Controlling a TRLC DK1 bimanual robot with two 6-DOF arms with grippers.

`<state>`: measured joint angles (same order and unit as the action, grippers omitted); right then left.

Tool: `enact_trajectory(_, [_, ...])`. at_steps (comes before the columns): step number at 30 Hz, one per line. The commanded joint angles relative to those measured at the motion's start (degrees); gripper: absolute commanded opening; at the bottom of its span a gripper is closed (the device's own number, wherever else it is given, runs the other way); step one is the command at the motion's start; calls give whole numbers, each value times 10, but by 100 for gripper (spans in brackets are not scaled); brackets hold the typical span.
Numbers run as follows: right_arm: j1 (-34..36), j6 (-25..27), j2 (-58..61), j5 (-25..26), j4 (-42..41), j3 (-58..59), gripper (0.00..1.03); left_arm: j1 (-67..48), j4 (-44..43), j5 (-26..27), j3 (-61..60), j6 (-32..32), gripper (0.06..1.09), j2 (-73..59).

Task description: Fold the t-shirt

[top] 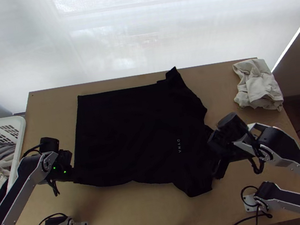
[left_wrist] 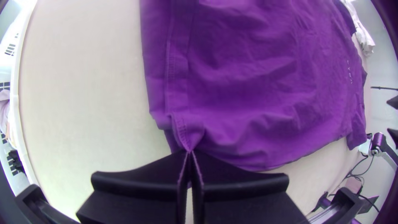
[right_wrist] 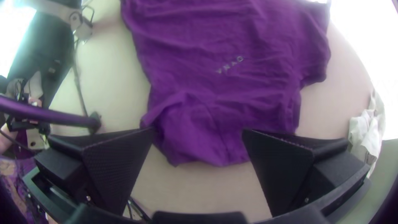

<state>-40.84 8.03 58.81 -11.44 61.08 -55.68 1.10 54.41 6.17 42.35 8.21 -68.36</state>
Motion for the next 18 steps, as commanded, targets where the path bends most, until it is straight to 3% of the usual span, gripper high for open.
enact_trajectory(1, [-119,24,7,0,39,41,98,0,8,9,27,-20,9,12])
enact_trajectory(10, [-207,42,45,-1,7,82,93,5,31,10,35,-25,9,27])
enact_trajectory(18, [-207,69,43,15,-70,181,93,9,46,9,30,-28,9,36])
